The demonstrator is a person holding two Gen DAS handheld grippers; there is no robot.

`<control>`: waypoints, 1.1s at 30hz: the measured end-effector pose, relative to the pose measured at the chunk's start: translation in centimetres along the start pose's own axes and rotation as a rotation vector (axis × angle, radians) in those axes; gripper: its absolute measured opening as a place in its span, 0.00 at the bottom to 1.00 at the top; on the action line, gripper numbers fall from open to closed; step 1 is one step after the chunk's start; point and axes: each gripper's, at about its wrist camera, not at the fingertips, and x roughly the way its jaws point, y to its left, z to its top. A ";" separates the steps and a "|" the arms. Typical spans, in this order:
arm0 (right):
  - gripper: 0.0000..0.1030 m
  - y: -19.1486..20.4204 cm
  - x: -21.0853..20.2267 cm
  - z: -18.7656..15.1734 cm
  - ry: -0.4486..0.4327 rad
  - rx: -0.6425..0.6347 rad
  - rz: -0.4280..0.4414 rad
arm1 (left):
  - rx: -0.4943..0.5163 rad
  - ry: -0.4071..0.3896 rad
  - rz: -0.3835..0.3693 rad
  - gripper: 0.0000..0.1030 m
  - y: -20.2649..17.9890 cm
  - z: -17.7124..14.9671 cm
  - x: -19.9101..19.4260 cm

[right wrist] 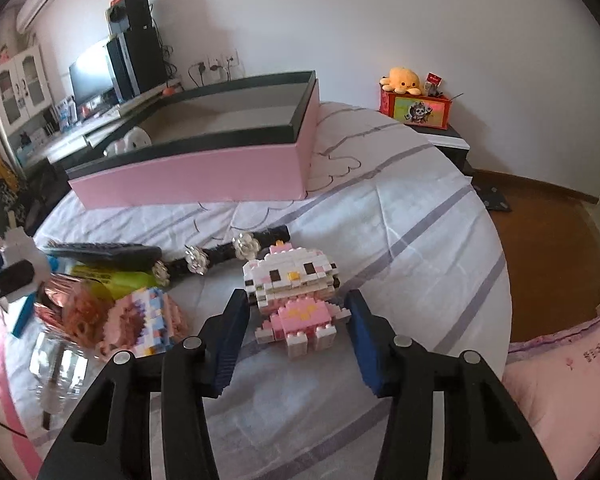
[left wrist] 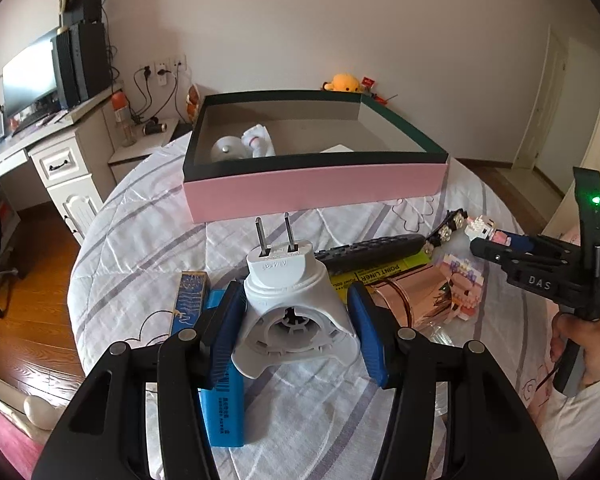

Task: Organize rigid objects
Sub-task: 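Reach the left tool to the white plug adapter while the right tool reaches the block kitty figure, then close the left tool on the plug adapter while the right tool grasps the kitty figure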

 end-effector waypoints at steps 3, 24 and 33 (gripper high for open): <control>0.47 0.3 -1.0 0.1 -0.019 -0.002 -0.001 | 0.007 -0.008 -0.005 0.52 -0.2 0.3 -0.2; 0.65 1.3 0.4 -0.2 0.031 -0.021 -0.009 | 0.025 0.002 -0.025 0.46 -0.4 -0.3 -0.1; 0.67 1.2 0.5 -0.5 0.021 -0.016 -0.003 | 0.026 0.027 -0.033 0.63 -0.8 -1.6 0.9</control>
